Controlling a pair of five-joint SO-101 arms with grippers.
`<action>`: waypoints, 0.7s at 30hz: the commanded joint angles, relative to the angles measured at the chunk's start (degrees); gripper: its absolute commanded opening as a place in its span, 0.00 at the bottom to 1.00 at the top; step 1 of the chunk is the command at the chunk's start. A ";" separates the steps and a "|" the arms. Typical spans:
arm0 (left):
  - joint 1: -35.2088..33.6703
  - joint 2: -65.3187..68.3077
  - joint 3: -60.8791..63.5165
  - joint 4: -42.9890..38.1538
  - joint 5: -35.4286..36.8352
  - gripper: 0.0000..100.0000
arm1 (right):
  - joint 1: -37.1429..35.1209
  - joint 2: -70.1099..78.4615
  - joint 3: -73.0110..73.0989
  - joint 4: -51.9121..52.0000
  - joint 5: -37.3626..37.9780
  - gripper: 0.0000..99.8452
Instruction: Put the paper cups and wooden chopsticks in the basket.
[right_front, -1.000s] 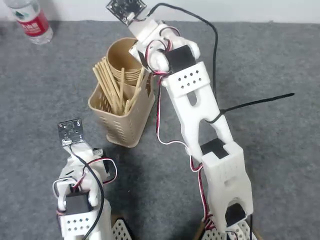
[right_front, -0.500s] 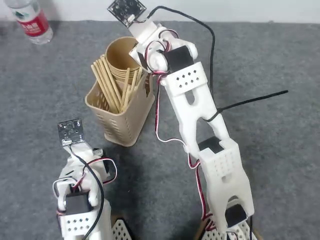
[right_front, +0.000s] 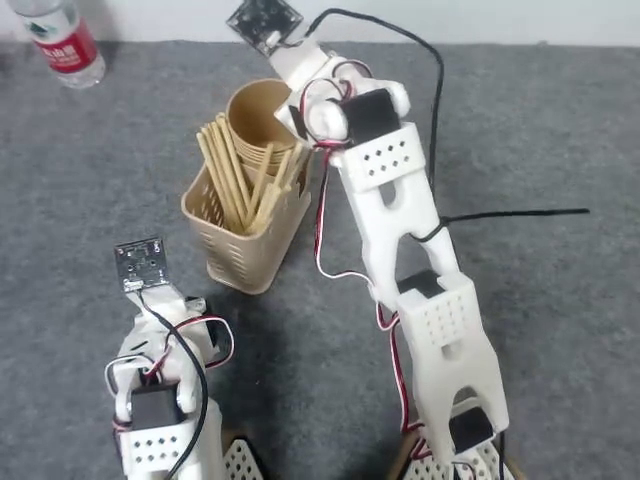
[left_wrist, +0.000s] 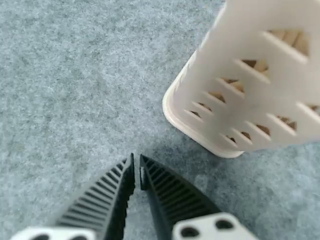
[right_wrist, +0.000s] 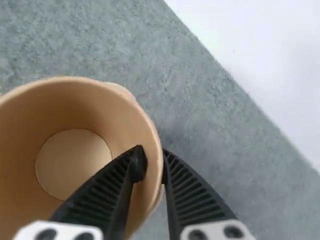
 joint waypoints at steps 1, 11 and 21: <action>-0.09 -1.14 -0.22 -1.32 -0.62 0.01 | 2.24 1.19 -4.84 7.16 -7.03 0.01; 0.00 -1.14 -0.22 -1.23 -0.62 0.01 | 6.81 -0.75 -9.23 13.14 -16.18 0.01; -0.09 -1.14 -0.22 -1.32 -0.62 0.01 | 0.84 -8.31 -9.14 11.47 -20.04 0.01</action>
